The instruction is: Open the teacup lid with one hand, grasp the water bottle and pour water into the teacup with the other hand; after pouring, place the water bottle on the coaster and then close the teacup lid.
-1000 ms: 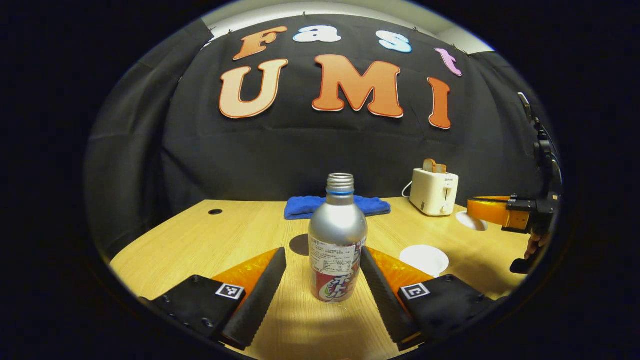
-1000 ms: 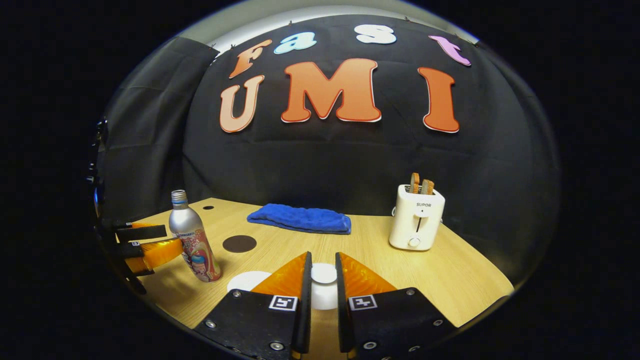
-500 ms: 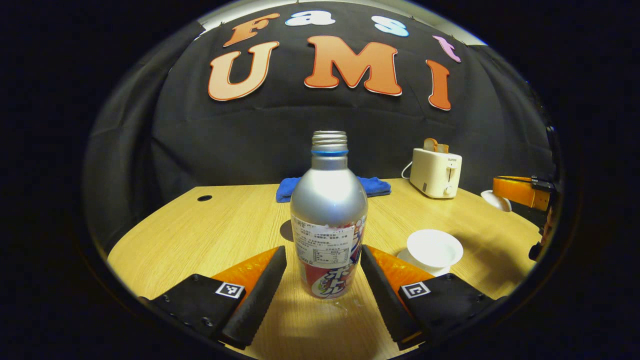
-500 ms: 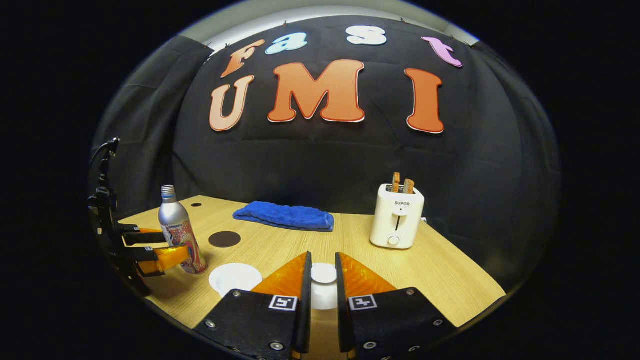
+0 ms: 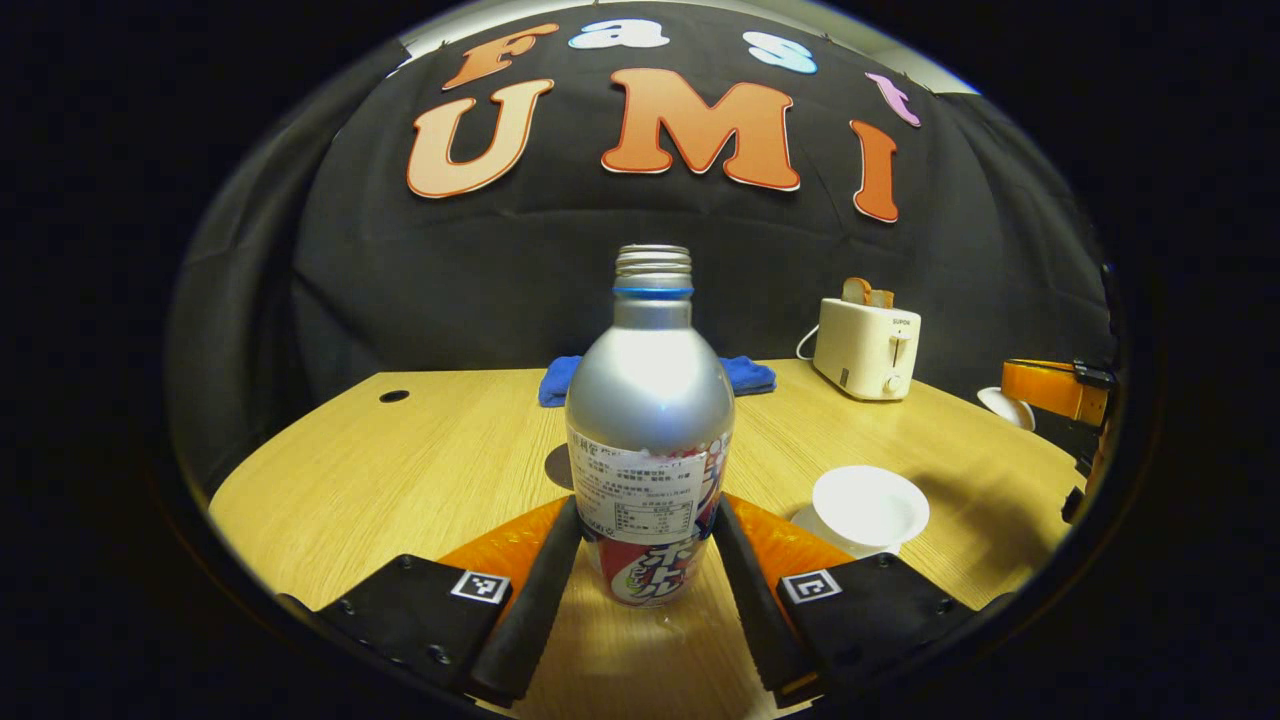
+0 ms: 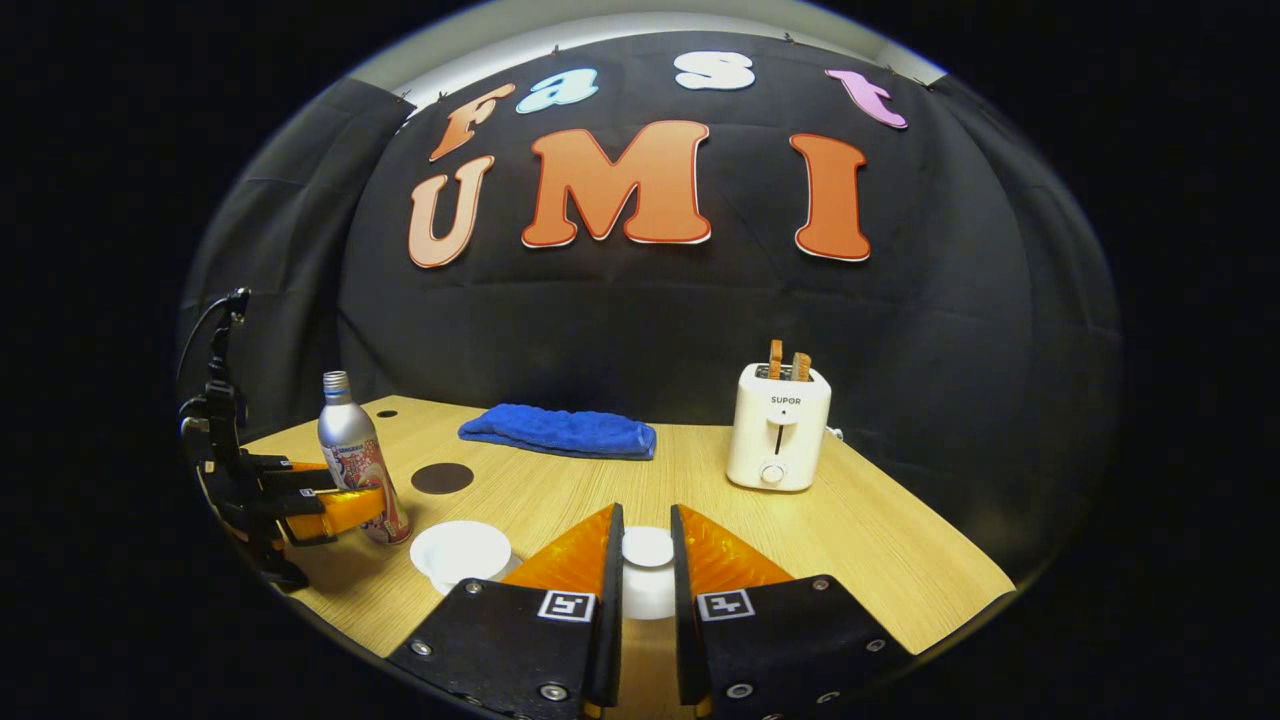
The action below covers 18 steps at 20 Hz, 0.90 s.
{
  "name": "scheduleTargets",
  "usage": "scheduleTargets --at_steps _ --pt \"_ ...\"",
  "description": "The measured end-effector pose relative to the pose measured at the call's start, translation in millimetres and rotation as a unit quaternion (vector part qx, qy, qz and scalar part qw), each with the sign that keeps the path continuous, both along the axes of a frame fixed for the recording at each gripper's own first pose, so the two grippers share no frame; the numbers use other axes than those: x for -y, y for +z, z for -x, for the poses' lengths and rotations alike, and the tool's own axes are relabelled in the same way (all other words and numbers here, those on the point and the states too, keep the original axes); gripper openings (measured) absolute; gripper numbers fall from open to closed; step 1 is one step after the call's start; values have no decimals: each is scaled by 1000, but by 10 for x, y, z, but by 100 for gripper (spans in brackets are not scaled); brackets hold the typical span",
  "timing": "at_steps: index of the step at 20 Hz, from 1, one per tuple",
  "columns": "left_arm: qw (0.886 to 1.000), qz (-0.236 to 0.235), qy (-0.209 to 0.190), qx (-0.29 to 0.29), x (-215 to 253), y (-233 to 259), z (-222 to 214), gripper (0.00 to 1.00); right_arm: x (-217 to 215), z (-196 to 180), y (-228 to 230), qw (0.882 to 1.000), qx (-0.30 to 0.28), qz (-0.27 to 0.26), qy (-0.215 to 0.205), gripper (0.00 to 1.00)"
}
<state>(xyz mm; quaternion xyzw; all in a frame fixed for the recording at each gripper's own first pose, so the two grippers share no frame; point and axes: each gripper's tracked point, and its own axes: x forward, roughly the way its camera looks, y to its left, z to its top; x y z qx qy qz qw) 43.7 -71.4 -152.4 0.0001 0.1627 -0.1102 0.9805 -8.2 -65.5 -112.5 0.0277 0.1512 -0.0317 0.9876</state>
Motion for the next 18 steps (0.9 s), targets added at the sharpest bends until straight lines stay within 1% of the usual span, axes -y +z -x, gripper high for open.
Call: scheduleTargets --at_steps 1,2,3,4,7,8,9,11,13,14,15,16,17,18 --pt "1000 -14 3 2 -17 15 -13 80 21 -12 15 1000 0 -4 -3 23" --pt "999 -32 9 -2 -65 2 -45 84 36 -9 24 1000 3 -8 -6 23" --pt "999 -47 9 1 -90 23 -65 84 50 4 35 1000 4 -10 -7 23" --pt "998 -63 8 2 -128 57 -65 80 59 18 22 1000 4 -8 -7 23" --pt "991 -130 6 12 -232 125 -119 80 119 53 48 1000 9 -3 -7 23" --pt "987 -158 11 23 -283 192 -141 80 118 59 54 1000 11 -5 -5 23" --pt "983 -181 17 31 -323 199 -129 84 112 67 64 1000 16 -8 -4 23" --pt "974 -220 17 47 -314 273 -161 84 107 66 44 1000 16 -10 -1 23" --pt "963 -263 13 61 -295 321 -195 84 109 96 4 1000 15 -4 4 23" --pt "956 -284 7 68 -257 317 -188 84 100 89 14 1000 15 -4 8 23" --pt "950 -302 -7 73 -206 312 -174 81 88 95 33 1000 17 -5 11 23" --pt "945 -318 -22 76 -143 274 -180 81 90 100 30 1000 18 -5 13 23" --pt "939 -334 -31 76 -109 239 -161 83 96 107 32 1000 19 -5 15 23" --pt "932 -352 -37 80 -108 232 -172 83 109 114 27 1000 20 -4 15 23"
